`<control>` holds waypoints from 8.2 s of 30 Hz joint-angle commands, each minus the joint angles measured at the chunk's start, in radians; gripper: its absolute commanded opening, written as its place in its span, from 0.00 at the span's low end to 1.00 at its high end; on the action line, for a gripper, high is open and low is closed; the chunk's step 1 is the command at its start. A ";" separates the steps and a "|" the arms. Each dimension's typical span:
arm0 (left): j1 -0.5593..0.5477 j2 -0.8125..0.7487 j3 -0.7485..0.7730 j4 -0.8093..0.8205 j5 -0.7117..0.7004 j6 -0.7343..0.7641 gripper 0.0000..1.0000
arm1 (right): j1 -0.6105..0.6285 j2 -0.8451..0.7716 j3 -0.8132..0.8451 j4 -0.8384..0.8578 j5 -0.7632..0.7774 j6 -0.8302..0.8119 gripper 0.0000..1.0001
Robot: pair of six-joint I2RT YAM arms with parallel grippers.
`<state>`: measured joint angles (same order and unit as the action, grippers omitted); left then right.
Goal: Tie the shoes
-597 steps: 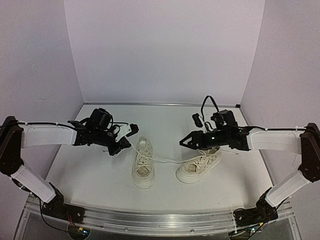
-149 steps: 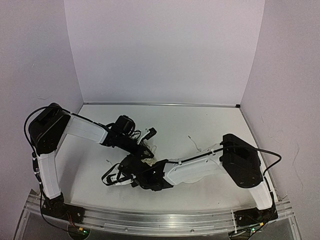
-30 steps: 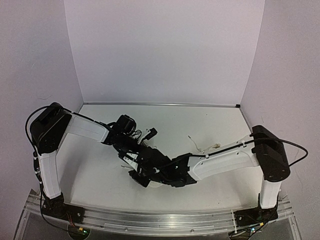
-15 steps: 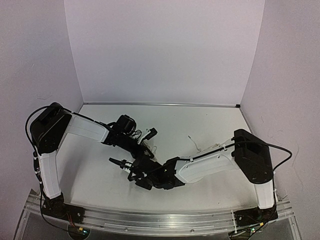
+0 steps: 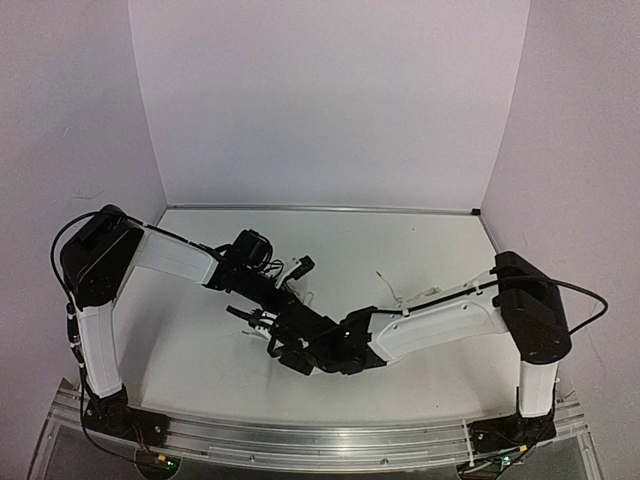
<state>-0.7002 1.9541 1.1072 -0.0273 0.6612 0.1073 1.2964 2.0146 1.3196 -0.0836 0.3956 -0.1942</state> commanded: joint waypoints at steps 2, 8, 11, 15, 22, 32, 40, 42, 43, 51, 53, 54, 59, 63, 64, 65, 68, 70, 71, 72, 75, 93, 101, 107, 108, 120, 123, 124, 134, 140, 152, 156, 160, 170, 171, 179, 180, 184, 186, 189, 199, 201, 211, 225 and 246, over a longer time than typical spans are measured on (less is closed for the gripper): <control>-0.015 -0.012 -0.020 -0.056 -0.045 0.007 0.00 | -0.004 -0.136 -0.095 0.073 -0.020 0.076 0.00; -0.017 -0.060 -0.050 0.006 -0.061 -0.025 0.00 | -0.016 -0.146 -0.163 0.149 -0.042 0.128 0.00; -0.018 -0.080 -0.067 0.023 -0.063 -0.033 0.00 | -0.027 -0.165 -0.198 0.180 -0.051 0.162 0.00; -0.018 -0.106 -0.089 0.051 -0.061 -0.040 0.00 | -0.048 -0.209 -0.246 0.221 -0.073 0.192 0.00; -0.025 -0.133 -0.102 0.076 -0.062 -0.042 0.00 | -0.071 -0.248 -0.302 0.261 -0.120 0.257 0.00; -0.026 -0.165 -0.122 0.068 -0.097 -0.027 0.00 | -0.103 -0.339 -0.403 0.271 -0.131 0.314 0.00; -0.026 -0.176 -0.158 0.121 -0.101 -0.025 0.00 | -0.188 -0.441 -0.525 0.311 -0.183 0.395 0.00; -0.026 -0.180 -0.167 0.133 -0.103 -0.023 0.00 | -0.202 -0.449 -0.532 0.317 -0.192 0.408 0.00; -0.027 -0.184 -0.172 0.140 -0.104 -0.017 0.00 | -0.208 -0.450 -0.534 0.318 -0.196 0.413 0.00; -0.025 -0.213 -0.218 0.192 -0.131 -0.003 0.00 | -0.261 -0.428 -0.551 0.318 -0.216 0.457 0.00; -0.025 -0.211 -0.223 0.201 -0.138 -0.002 0.00 | -0.273 -0.424 -0.557 0.315 -0.217 0.470 0.00; -0.025 -0.211 -0.227 0.209 -0.141 -0.002 0.00 | -0.278 -0.421 -0.560 0.314 -0.220 0.475 0.00; -0.025 -0.227 -0.272 0.303 -0.154 -0.029 0.00 | -0.283 -0.396 -0.559 0.309 -0.239 0.489 0.00; -0.026 -0.243 -0.325 0.452 -0.160 -0.096 0.00 | -0.283 -0.365 -0.544 0.309 -0.254 0.490 0.00; -0.027 -0.244 -0.339 0.488 -0.157 -0.124 0.01 | -0.283 -0.357 -0.539 0.309 -0.255 0.490 0.00; -0.027 -0.246 -0.355 0.525 -0.158 -0.142 0.01 | -0.283 -0.352 -0.536 0.309 -0.254 0.490 0.00; -0.026 -0.256 -0.403 0.623 -0.168 -0.199 0.02 | -0.283 -0.341 -0.529 0.308 -0.251 0.492 0.00; -0.027 -0.262 -0.435 0.690 -0.185 -0.234 0.03 | -0.283 -0.338 -0.527 0.308 -0.248 0.492 0.00; -0.027 -0.262 -0.450 0.718 -0.189 -0.248 0.03 | -0.283 -0.337 -0.525 0.308 -0.247 0.493 0.00; -0.027 -0.262 -0.462 0.742 -0.193 -0.262 0.04 | -0.283 -0.337 -0.524 0.308 -0.247 0.493 0.00; -0.027 -0.254 -0.488 0.795 -0.208 -0.300 0.06 | -0.283 -0.333 -0.521 0.308 -0.247 0.493 0.00; -0.027 -0.249 -0.619 0.984 -0.371 -0.445 0.10 | -0.284 -0.339 -0.517 0.308 -0.255 0.492 0.00; -0.027 -0.402 -0.609 0.797 -0.375 -0.362 0.30 | -0.284 -0.342 -0.514 0.308 -0.333 0.481 0.10; -0.027 -0.479 -0.489 0.545 -0.380 -0.299 0.46 | -0.284 -0.344 -0.508 0.309 -0.367 0.481 0.33; -0.027 -0.475 -0.460 0.503 -0.382 -0.291 0.47 | -0.283 -0.349 -0.510 0.309 -0.364 0.483 0.38; -0.037 -0.290 -0.168 0.169 -0.428 -0.258 0.49 | -0.285 -0.457 -0.554 0.309 -0.301 0.495 0.62; -0.045 -0.256 -0.132 0.129 -0.425 -0.247 0.50 | -0.286 -0.452 -0.554 0.309 -0.299 0.495 0.64; -0.049 -0.248 -0.123 0.120 -0.426 -0.244 0.50 | -0.286 -0.449 -0.554 0.309 -0.299 0.496 0.64; -0.073 -0.183 -0.059 0.054 -0.432 -0.232 0.42 | -0.288 -0.436 -0.559 0.309 -0.291 0.498 0.65; -0.073 -0.247 -0.094 0.078 -0.454 -0.246 0.29 | -0.288 -0.428 -0.557 0.309 -0.291 0.497 0.65; -0.071 -0.351 -0.233 0.145 -0.496 -0.310 0.14 | -0.289 -0.363 -0.511 0.309 -0.315 0.482 0.63; -0.071 -0.361 -0.283 0.163 -0.523 -0.334 0.11 | -0.295 -0.330 -0.492 0.309 -0.347 0.481 0.62; -0.071 -0.376 -0.327 0.181 -0.558 -0.350 0.10 | -0.301 -0.285 -0.466 0.309 -0.372 0.477 0.62; -0.058 -0.363 -0.353 0.178 -0.600 -0.353 0.07 | -0.310 -0.188 -0.414 0.332 -0.530 0.470 0.59; -0.057 -0.360 -0.353 0.180 -0.600 -0.352 0.07 | -0.310 -0.175 -0.408 0.337 -0.561 0.473 0.57; -0.035 -0.341 -0.338 0.169 -0.595 -0.332 0.08 | -0.308 -0.105 -0.387 0.418 -0.750 0.524 0.46; -0.032 -0.342 -0.336 0.166 -0.594 -0.328 0.08 | -0.307 -0.103 -0.387 0.428 -0.765 0.531 0.45; -0.019 -0.341 -0.327 0.148 -0.591 -0.321 0.08 | -0.300 -0.114 -0.391 0.437 -0.777 0.539 0.45; -0.016 -0.343 -0.326 0.141 -0.591 -0.323 0.08 | -0.299 -0.140 -0.404 0.435 -0.763 0.542 0.45; -0.013 -0.344 -0.326 0.136 -0.591 -0.325 0.09 | -0.300 -0.211 -0.425 0.388 -0.662 0.533 0.45; -0.011 -0.315 -0.305 0.139 -0.572 -0.330 0.09 | -0.301 -0.283 -0.376 0.149 -0.467 0.495 0.42; -0.011 -0.312 -0.302 0.140 -0.568 -0.331 0.09 | -0.301 -0.262 -0.357 0.150 -0.466 0.508 0.41; -0.011 -0.313 -0.305 0.145 -0.562 -0.334 0.08 | -0.299 -0.101 -0.219 0.121 -0.334 0.541 0.49; -0.005 -0.300 -0.301 0.136 -0.567 -0.330 0.09 | -0.282 -0.077 -0.168 -0.097 -0.049 0.465 0.53; 0.010 -0.421 -0.316 0.088 -0.585 -0.304 0.25 | -0.283 -0.316 -0.185 -0.043 -0.494 0.281 0.58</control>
<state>-0.6995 1.6239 0.7731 0.0809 0.1006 -0.2165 1.0130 1.7201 1.1038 -0.1721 0.0111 0.1243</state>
